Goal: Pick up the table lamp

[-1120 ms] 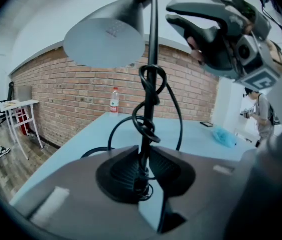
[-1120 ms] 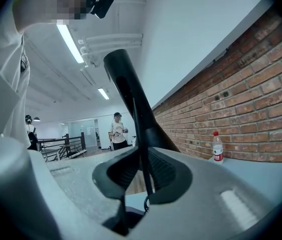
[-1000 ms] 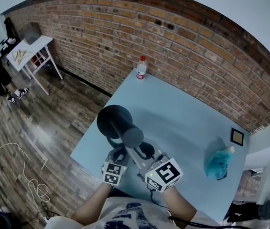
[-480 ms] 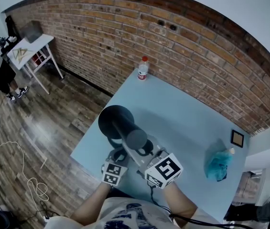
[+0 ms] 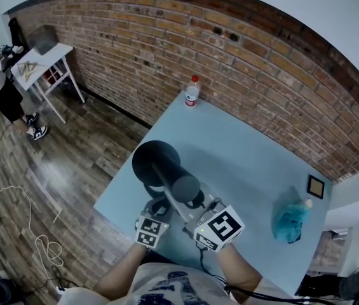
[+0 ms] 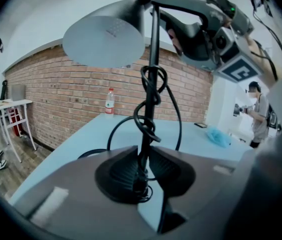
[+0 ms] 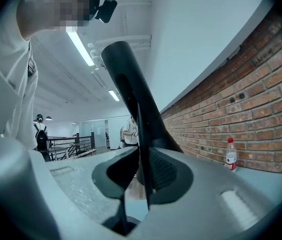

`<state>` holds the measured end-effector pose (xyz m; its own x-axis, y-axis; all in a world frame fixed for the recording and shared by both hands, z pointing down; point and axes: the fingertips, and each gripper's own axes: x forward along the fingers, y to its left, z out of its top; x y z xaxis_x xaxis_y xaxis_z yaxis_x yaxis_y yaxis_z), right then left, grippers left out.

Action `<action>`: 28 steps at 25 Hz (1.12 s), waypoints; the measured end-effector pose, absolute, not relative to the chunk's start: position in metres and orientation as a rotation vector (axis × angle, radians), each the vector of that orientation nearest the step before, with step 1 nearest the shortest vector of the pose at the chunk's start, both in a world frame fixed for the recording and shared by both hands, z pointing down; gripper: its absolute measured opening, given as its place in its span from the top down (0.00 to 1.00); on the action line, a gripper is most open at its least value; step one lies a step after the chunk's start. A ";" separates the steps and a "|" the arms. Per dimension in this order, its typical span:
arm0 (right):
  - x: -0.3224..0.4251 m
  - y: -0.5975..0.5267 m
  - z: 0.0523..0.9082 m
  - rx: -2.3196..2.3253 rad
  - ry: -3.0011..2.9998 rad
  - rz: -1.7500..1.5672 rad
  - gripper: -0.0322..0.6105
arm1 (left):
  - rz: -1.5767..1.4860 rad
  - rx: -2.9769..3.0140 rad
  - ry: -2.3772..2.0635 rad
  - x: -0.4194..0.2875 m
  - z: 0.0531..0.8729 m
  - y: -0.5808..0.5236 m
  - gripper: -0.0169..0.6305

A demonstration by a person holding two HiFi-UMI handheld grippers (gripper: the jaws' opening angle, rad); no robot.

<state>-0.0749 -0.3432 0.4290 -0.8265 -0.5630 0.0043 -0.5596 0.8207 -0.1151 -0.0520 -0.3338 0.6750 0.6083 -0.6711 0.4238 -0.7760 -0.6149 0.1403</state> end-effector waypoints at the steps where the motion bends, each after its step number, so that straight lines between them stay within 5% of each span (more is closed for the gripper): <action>1: -0.075 -0.344 0.429 -0.917 2.969 -0.170 0.86 | 0.477 2.527 -1.172 -0.052 0.675 -0.334 0.89; 28: -0.069 -0.341 0.427 -0.948 2.959 -0.151 0.89 | 0.507 2.559 -1.189 -0.049 0.671 -0.332 0.91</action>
